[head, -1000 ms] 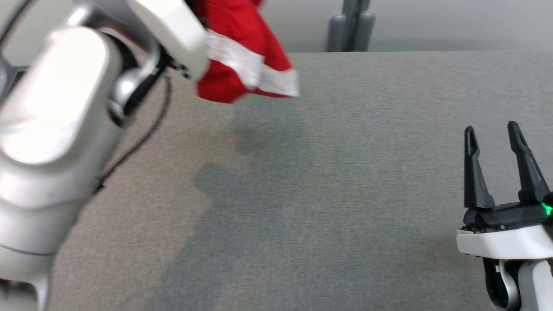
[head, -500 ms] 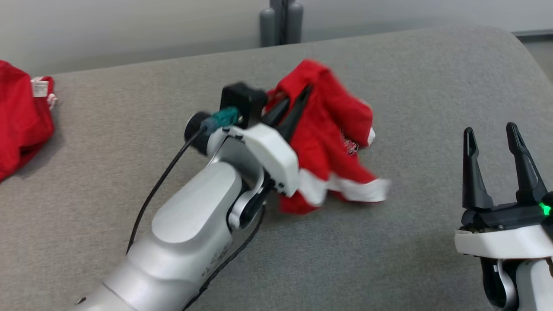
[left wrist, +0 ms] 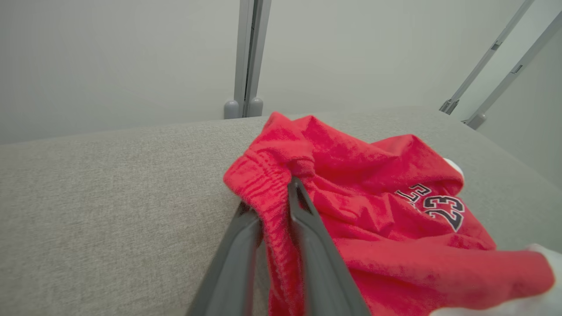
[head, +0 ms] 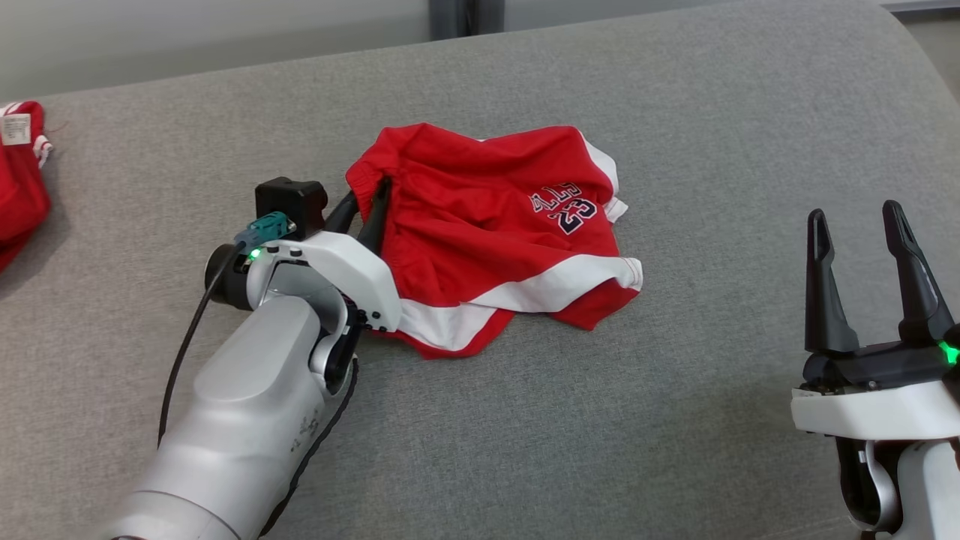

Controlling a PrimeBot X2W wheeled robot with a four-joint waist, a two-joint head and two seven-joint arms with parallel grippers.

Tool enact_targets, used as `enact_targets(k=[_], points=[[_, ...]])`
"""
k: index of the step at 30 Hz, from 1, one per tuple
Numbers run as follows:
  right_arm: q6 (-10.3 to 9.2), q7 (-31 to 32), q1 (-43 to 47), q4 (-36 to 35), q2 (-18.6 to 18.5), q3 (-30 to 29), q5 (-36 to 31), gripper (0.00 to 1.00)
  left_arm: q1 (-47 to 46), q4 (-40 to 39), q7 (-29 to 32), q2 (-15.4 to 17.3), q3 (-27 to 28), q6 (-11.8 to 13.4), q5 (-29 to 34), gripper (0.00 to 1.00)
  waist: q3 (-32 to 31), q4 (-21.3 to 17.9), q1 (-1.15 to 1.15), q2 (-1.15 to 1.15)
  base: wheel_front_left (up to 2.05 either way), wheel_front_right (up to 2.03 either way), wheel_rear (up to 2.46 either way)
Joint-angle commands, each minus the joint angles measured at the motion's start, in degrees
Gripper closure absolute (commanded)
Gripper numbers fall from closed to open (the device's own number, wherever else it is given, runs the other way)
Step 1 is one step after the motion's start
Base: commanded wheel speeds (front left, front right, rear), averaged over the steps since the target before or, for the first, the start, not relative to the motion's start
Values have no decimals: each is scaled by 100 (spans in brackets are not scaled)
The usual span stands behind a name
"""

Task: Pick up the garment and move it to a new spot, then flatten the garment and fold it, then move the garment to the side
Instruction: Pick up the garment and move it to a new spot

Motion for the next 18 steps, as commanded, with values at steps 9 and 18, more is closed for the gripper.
enact_targets(k=[9, 18], points=[[1, -2, 106, 99, -27, 10, -96, 0, 124, -78, -143, 214, 247, -378, 189, 0, -336, 386, 0, 0, 0, 0, 0], [1, -2, 351, 182, -29, -23, -146, 0, 1749, -2206, -137, 698, 1497, -170, 1126, 0, -782, 706, 0, 0, 0, 0, 0]])
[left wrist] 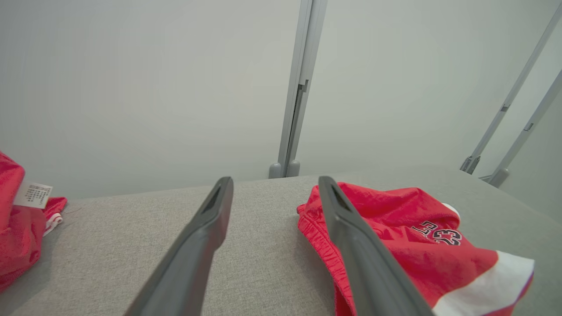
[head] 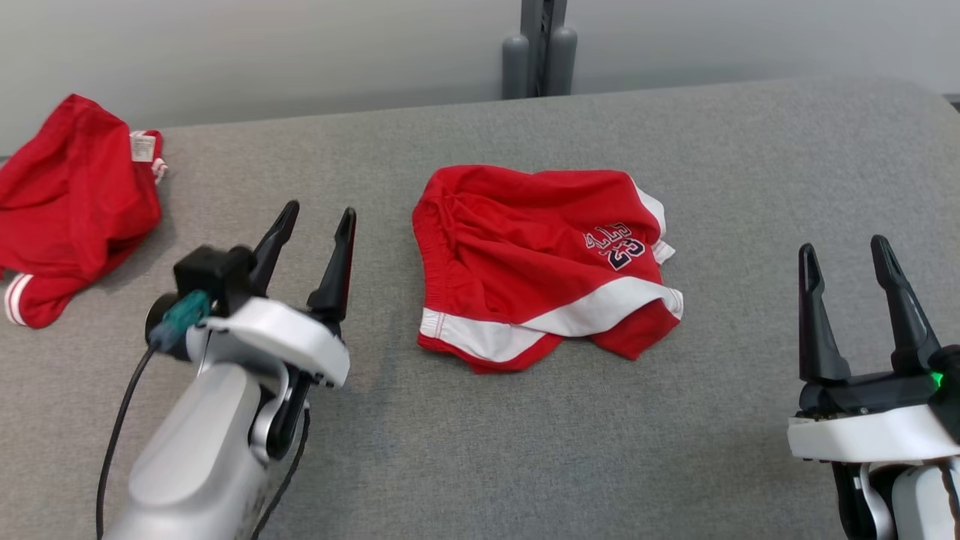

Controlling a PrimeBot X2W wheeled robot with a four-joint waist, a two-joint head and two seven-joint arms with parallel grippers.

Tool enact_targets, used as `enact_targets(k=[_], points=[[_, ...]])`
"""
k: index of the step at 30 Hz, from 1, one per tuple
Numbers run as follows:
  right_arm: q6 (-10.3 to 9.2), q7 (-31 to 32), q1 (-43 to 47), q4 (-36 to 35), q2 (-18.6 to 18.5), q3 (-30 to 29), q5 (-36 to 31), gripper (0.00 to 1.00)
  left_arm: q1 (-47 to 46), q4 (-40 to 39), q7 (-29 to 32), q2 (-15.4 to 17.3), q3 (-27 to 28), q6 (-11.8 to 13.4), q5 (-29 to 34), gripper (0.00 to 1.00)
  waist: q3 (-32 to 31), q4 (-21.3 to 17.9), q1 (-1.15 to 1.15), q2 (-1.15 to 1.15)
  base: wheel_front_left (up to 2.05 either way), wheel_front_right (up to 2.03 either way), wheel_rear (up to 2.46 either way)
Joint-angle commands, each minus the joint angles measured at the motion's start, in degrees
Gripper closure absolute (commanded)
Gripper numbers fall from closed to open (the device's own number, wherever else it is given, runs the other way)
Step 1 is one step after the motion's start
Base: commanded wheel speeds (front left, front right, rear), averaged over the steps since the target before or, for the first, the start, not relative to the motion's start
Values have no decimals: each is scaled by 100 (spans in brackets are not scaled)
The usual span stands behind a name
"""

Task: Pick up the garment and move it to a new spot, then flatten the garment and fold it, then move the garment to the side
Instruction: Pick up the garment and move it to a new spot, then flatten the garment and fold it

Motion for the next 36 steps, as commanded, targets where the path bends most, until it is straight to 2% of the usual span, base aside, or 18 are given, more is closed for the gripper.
enact_targets(k=[1, 7, 17, 23, 29, 36], points=[[1, -2, 116, 41, -31, -15, -42, 0, 460, -423, -1, 20, 274, 64, 189, 0, -181, 128, 0, 0, 0, 0, 0], [1, -2, 294, 120, -32, 54, -25, 0, 1673, -1589, -2, -101, 1058, 207, 630, 0, -428, 223, 0, 0, 0, 0, 0], [1, -2, 733, 288, -32, 168, 68, 0, 3260, -2725, -2, -489, 1893, 234, 1212, 0, -761, 282, 0, 0, 0, 0, 0], [1, -2, 906, 377, -31, 218, 129, 0, 3769, -2886, -2, -694, 2213, 94, 1430, 0, -881, 307, 0, 0, 0, 0, 0], [1, -2, 839, 479, -31, 222, 164, 0, 3815, -2809, -2, -774, 2368, -64, 1596, 0, -902, 338, 0, 0, 0, 0, 0], [1, -2, 779, 546, -31, 234, 171, 0, 3768, -2756, -2, -817, 2361, -105, 1691, 0, -901, 371, 0, 0, 0, 0, 0]])
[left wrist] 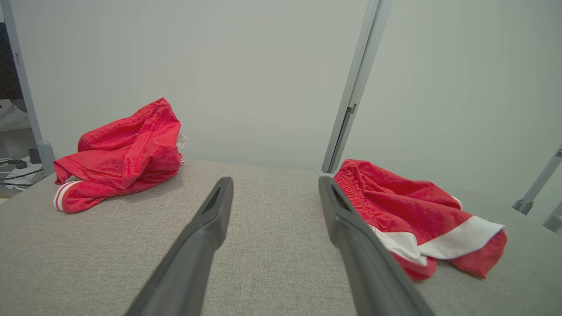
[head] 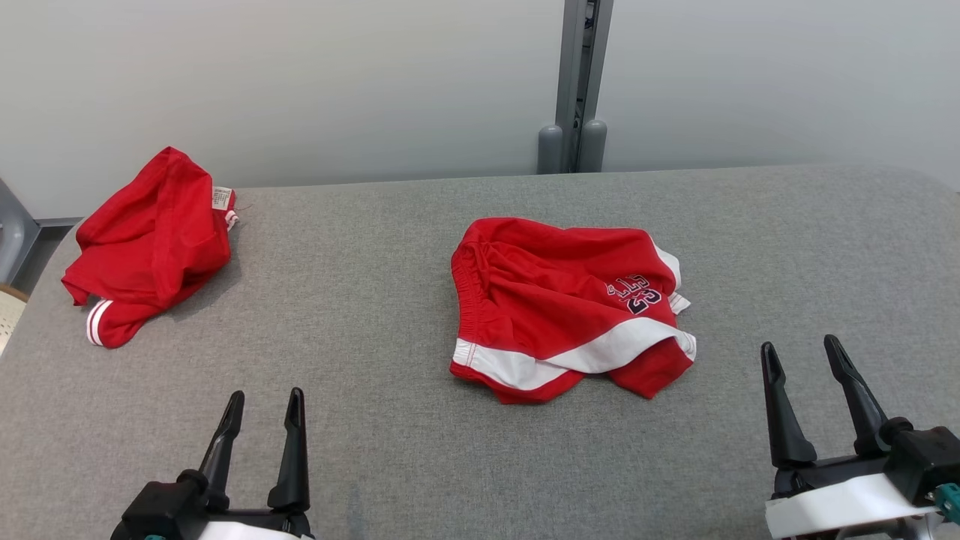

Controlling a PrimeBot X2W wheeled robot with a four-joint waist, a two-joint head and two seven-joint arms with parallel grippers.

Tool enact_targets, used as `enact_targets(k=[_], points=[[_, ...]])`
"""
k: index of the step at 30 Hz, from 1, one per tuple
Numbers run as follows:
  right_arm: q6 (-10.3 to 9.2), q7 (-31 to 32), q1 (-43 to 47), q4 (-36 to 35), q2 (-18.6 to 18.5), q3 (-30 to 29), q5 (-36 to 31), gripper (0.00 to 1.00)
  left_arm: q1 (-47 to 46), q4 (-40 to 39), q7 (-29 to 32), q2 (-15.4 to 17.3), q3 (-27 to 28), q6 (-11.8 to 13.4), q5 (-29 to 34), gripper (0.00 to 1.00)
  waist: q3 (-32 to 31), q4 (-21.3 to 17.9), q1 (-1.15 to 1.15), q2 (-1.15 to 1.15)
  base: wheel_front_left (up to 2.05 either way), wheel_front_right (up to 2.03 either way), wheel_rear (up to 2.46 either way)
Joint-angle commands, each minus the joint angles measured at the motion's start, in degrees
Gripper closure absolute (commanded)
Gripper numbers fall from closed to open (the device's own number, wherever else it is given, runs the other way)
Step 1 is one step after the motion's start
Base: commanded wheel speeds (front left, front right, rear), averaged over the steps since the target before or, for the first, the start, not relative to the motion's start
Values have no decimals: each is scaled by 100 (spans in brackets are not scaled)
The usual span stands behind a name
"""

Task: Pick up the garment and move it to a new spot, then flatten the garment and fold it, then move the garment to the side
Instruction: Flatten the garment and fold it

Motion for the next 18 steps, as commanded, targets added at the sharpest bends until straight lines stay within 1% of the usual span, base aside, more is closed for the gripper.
enact_targets(k=[1, 5, 10, 15, 18], points=[[1, -2, -47, 17, -31, -12, 36, 0, -38, 12, -1, 10, 23, -26, 36, 0, 5, 3, 0, 0, 0, 0, 0], [1, -2, -48, 22, -30, -34, 20, 0, -60, 54, -1, 6, 31, -58, 52, 0, 9, 11, 0, 0, 0, 0, 0], [1, -2, -68, 20, -30, -39, 7, 0, -198, 176, -1, 7, -119, -63, 133, 0, 50, -1, 0, 0, 0, 0, 0], [1, -2, -109, 22, -30, -18, 6, 0, -543, 553, 12, 2, -500, -229, 85, 0, 154, -49, 0, 0, 0, 0, 0], [1, -2, -159, 20, -30, 10, 0, 0, -795, 821, 141, 6, -723, -322, 83, 0, 217, -97, 0, 0, 0, 0, 0]])
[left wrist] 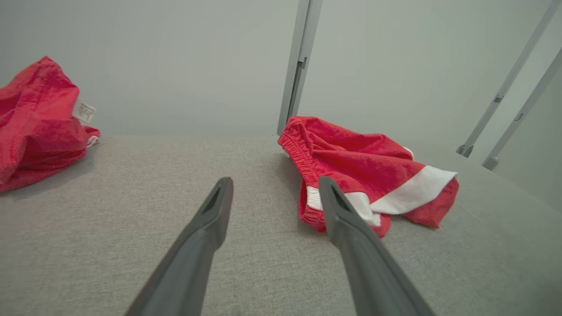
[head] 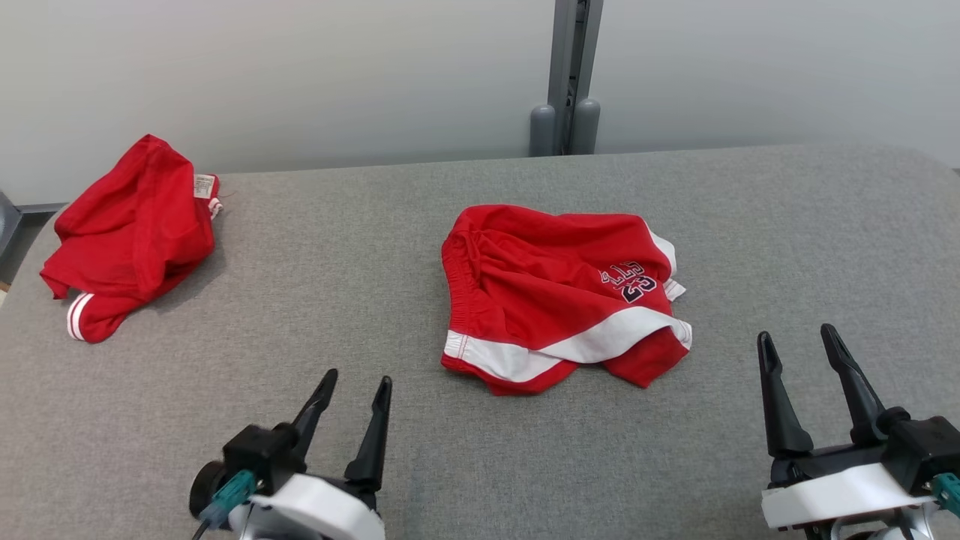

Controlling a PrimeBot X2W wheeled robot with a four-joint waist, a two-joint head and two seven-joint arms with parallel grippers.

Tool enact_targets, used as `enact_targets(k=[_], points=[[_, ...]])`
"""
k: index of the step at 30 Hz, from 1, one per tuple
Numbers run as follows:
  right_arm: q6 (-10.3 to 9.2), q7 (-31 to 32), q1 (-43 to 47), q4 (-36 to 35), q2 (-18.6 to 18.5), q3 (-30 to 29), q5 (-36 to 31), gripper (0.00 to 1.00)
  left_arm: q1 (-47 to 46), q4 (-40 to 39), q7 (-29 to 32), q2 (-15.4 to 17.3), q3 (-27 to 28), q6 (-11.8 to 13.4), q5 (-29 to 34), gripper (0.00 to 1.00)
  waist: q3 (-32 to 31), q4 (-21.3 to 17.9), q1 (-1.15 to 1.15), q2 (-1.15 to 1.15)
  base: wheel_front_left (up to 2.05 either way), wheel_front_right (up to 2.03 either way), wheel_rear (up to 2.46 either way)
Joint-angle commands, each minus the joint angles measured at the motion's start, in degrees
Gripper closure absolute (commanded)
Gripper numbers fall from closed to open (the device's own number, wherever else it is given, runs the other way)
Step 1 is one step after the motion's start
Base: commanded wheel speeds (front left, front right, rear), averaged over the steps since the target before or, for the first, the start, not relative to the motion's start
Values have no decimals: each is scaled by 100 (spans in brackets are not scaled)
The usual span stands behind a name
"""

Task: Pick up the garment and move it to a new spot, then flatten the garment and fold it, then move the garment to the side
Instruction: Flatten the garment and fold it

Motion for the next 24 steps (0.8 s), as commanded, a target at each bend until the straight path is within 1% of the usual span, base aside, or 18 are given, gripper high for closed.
enact_targets(k=[1, 6, 10, 19, 20, 21, 22, 23, 24], points=[[1, -2, -90, 1, -30, -8, -2, 0, -188, 70, 55, 20, -35, -36, -38, 0, 59, -52, 0, 0, 0, 0, 0], [1, -2, -218, 1, -30, 65, -18, 0, -863, 768, 527, 21, -534, -169, -193, 0, 297, -270, 0, 0, 0, 0, 0], [1, -2, -310, -30, -29, 54, -39, 0, -1379, 1302, 896, 31, -742, -221, -406, 0, 536, -456, 0, 0, 0, 0, 0], [1, -2, -480, -83, -28, 3, 21, 0, -2156, 2151, 933, 160, -756, -243, -691, 0, 921, -730, 0, 0, 0, 0, 0], [1, -2, -485, -86, -29, -4, 28, 0, -2207, 2216, 957, 156, -781, -247, -734, 2, 946, -741, 0, 0, 0, 0, 0], [1, -2, -492, -92, -30, -17, 33, 0, -2247, 2256, 951, 153, -816, -250, -777, 20, 963, -746, 0, 0, 0, 0, 0], [1, -2, -503, -94, -30, -30, 38, 0, -2285, 2285, 945, 154, -853, -253, -822, 43, 974, -745, 0, 0, 0, 0, 0], [1, -2, -513, -100, -30, -47, 38, 0, -2322, 2284, 934, 151, -904, -254, -880, 58, 986, -737, 0, 0, 0, 0, 0], [1, -2, -519, -104, -29, -59, 38, 0, -2340, 2273, 946, 154, -974, -255, -930, 89, 993, -724, 0, 0, 0, 0, 0]])
